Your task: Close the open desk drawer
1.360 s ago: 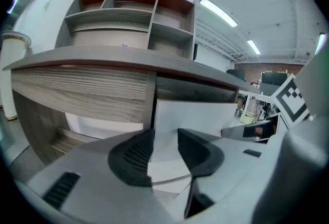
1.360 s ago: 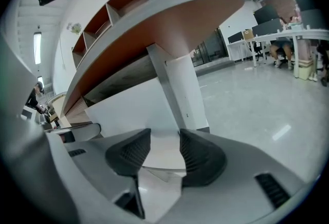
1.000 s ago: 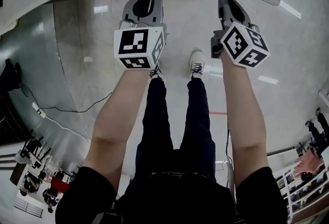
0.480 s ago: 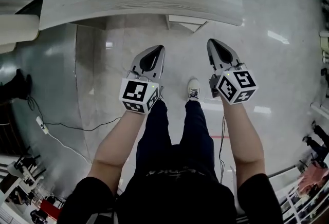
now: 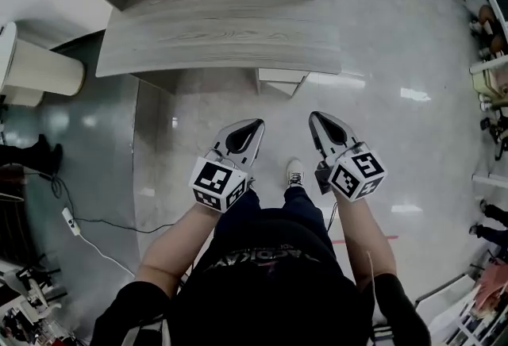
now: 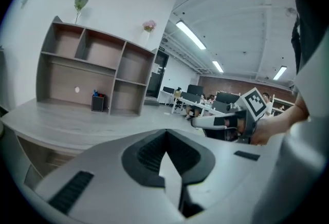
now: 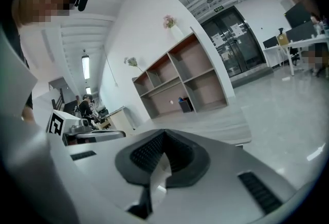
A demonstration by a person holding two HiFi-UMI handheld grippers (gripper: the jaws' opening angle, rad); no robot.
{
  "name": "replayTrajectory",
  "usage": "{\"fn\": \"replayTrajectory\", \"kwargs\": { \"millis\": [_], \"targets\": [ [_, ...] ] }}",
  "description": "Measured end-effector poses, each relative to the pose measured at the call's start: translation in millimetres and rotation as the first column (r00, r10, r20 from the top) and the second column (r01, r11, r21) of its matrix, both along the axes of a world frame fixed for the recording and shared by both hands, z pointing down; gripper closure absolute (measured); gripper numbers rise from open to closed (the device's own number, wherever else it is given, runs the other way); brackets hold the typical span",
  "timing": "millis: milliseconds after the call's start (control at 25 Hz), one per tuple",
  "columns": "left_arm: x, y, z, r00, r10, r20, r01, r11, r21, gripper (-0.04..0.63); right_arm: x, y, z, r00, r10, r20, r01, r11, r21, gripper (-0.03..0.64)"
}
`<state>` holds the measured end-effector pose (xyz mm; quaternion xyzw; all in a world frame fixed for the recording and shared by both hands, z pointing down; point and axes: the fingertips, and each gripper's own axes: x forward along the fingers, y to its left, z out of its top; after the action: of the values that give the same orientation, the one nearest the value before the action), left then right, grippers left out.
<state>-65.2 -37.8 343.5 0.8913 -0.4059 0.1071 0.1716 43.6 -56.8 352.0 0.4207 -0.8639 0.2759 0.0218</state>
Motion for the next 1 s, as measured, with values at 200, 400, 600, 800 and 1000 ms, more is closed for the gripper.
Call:
{"fn": "replayTrajectory", "kwargs": {
  "millis": [200, 400, 600, 800, 1000],
  "targets": [
    [-4, 19, -30, 0.999, 0.046, -0.025, -0.045, 0.999, 0.024, 0.584, -10, 21, -31, 0.999, -0.024, 0.044, 0.023, 0.999, 0.023, 0.600],
    [-6, 31, -47, 0.994, 0.072, -0.082, -0.071, 0.997, 0.012, 0.584, -20, 40, -62, 0.995, -0.078, 0.061, 0.074, 0.995, 0.074, 0.600],
    [-2, 46, -58, 0.987, 0.123, -0.105, -0.121, 0.992, 0.019, 0.584, -37, 67, -69, 0.985, -0.169, 0.042, 0.164, 0.982, 0.092, 0.600],
    [1, 51, -58, 0.985, 0.129, -0.116, -0.127, 0.992, 0.022, 0.584, -49, 82, -62, 0.973, -0.231, -0.025, 0.232, 0.968, 0.091, 0.600],
    [3, 53, -55, 0.984, 0.138, -0.115, -0.138, 0.990, 0.010, 0.584, -51, 84, -63, 0.970, -0.240, -0.020, 0.241, 0.966, 0.096, 0.600]
  ]
}}
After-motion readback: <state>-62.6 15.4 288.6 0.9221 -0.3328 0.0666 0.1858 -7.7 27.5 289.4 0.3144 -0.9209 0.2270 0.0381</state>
